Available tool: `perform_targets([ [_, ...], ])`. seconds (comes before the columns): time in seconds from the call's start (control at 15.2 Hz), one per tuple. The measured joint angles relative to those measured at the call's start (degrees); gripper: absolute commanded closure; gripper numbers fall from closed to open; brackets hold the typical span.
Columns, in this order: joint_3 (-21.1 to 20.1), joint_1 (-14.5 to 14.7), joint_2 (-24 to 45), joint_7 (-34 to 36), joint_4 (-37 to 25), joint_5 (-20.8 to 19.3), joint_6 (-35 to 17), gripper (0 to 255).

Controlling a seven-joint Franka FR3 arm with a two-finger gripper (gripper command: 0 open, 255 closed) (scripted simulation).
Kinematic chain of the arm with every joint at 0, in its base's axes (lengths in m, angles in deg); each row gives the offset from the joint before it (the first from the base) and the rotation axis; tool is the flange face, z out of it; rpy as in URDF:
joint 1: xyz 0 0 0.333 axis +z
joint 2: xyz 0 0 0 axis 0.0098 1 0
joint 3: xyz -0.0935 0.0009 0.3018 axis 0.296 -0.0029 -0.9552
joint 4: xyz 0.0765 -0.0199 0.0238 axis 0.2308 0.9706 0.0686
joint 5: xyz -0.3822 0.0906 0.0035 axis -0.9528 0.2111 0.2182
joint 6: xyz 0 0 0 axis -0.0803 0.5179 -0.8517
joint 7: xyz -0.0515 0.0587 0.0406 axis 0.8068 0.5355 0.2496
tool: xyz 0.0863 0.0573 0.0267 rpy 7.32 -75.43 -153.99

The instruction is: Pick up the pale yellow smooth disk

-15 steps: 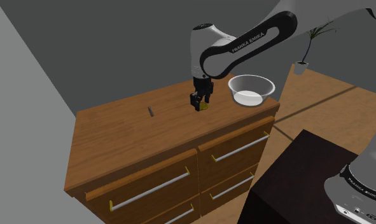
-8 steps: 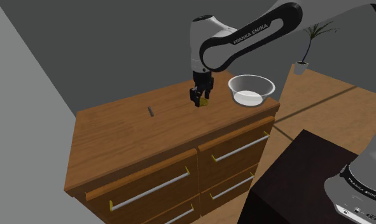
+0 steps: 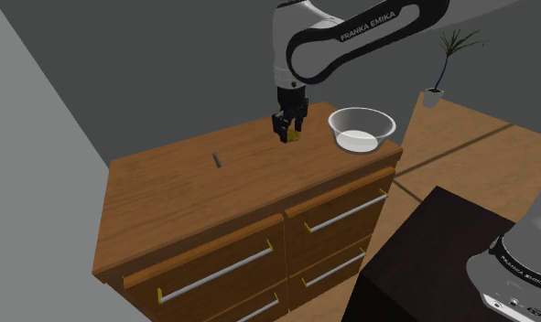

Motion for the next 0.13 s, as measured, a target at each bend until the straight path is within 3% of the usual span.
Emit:
perform_targets([
  [0.13,0.0,-0.1,-0.3,-0.3,-1.0,0.1,1.2,255],
])
